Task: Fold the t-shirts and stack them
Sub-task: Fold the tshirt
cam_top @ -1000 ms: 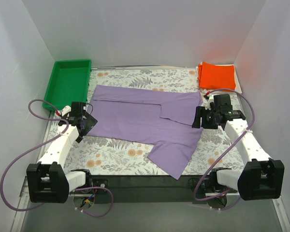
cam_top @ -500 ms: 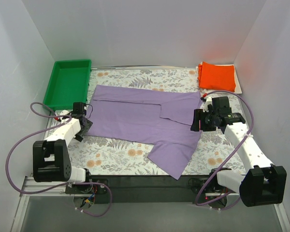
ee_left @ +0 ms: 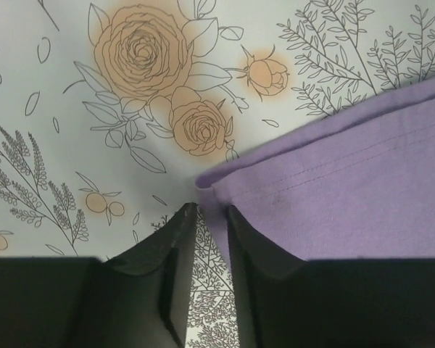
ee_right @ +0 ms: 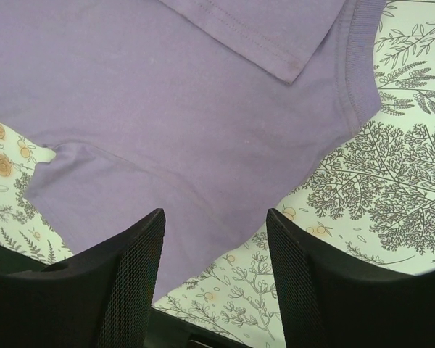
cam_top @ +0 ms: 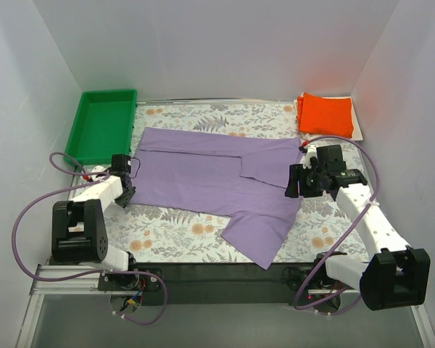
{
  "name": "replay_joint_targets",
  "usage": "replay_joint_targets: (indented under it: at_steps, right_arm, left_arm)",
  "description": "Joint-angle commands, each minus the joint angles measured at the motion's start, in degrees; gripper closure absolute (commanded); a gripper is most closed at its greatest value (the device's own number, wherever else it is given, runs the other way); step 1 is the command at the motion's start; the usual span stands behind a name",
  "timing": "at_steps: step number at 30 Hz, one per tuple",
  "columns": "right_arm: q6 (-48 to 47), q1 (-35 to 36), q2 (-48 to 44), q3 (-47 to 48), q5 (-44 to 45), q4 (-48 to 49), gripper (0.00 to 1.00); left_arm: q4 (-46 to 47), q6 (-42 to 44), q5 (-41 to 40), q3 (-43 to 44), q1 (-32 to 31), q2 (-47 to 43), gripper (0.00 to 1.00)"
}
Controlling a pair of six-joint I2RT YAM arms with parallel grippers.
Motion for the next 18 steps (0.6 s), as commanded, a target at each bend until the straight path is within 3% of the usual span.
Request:
replay_joint_targets:
  at_steps: [1, 7, 18]
  right_arm:
    - [-0.69, 0.85, 0.13, 0.71, -1.46, -0.96, 0.45]
    - [0.54, 2.43, 0.66, 0.27, -0.06, -1.48, 0.46]
    - [9.92, 2.52, 2.24, -6.22, 2.75, -2.72, 0.44]
  left_arm:
    - [2.52, 1.11, 0.74, -2.66, 0.13, 1.78, 0.78]
    - [2.79, 3.40, 1.18, -3.80, 0.05, -0.59, 1.00]
    - [-3.44, 5.25, 2.84, -2.75, 0.05, -7.09, 1.00]
